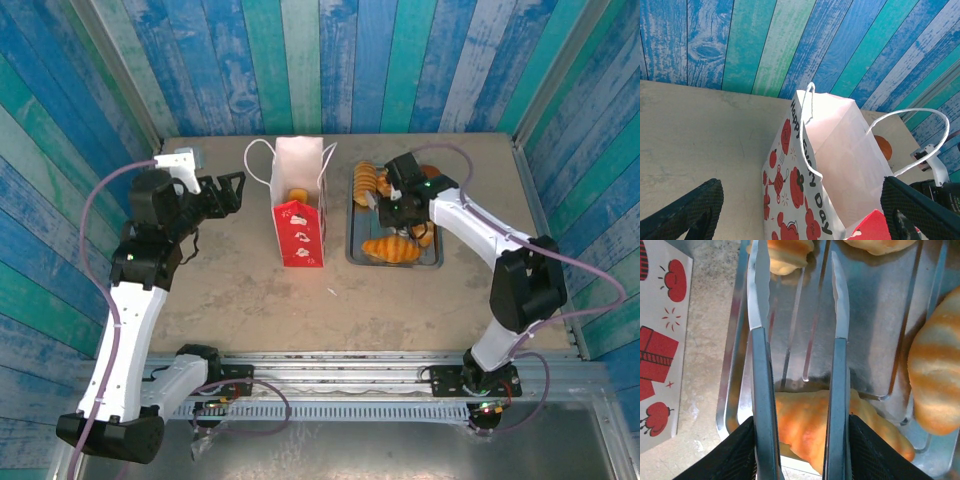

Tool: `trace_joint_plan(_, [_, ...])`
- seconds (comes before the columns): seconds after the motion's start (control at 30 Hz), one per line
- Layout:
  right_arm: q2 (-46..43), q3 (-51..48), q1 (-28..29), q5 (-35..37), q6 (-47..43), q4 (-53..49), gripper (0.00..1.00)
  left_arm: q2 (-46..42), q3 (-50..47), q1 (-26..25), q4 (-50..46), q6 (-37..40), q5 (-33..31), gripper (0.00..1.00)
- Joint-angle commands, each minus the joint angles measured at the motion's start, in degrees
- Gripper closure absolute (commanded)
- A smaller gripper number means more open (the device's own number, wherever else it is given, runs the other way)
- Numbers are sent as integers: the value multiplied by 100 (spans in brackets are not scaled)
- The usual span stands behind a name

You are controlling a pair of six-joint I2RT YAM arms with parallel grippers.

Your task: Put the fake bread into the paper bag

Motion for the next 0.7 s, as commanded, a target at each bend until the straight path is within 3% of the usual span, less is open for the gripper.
trace_joint_plan(0.0, [113,119,-34,-135,-33,209,52,-125,-62,22,3,40,-85,15])
trace_joint_plan(0.67, [543,443,-104,-435,-182,333,48,-142,-102,24,-58,27,-128,15])
